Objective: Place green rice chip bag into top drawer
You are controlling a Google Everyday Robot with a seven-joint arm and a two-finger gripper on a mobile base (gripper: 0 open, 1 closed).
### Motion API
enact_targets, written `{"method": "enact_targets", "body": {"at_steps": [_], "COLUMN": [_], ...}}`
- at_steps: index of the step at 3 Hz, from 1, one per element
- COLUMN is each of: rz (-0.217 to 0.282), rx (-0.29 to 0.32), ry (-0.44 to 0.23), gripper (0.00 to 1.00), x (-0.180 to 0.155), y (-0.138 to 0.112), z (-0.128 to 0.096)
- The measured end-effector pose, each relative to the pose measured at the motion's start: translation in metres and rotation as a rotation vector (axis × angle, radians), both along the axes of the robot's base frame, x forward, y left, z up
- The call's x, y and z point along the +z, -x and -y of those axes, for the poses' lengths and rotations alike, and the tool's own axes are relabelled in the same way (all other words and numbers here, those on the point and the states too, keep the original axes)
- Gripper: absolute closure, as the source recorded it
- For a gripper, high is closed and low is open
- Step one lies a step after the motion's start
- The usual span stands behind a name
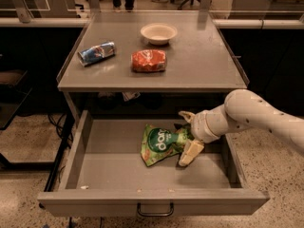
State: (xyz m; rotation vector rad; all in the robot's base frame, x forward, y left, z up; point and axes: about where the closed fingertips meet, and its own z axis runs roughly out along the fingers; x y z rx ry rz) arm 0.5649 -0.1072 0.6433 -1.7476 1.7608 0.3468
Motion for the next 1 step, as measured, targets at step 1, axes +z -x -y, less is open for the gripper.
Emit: {"method": "enact_targets", "body": {"at_steps": [1], "rz": [0.000], "rx": [0.000], "ry": [0.000], "gripper": [0.00], "x": [0.0000], "y": [0.0000], "z": [0.0000]}}
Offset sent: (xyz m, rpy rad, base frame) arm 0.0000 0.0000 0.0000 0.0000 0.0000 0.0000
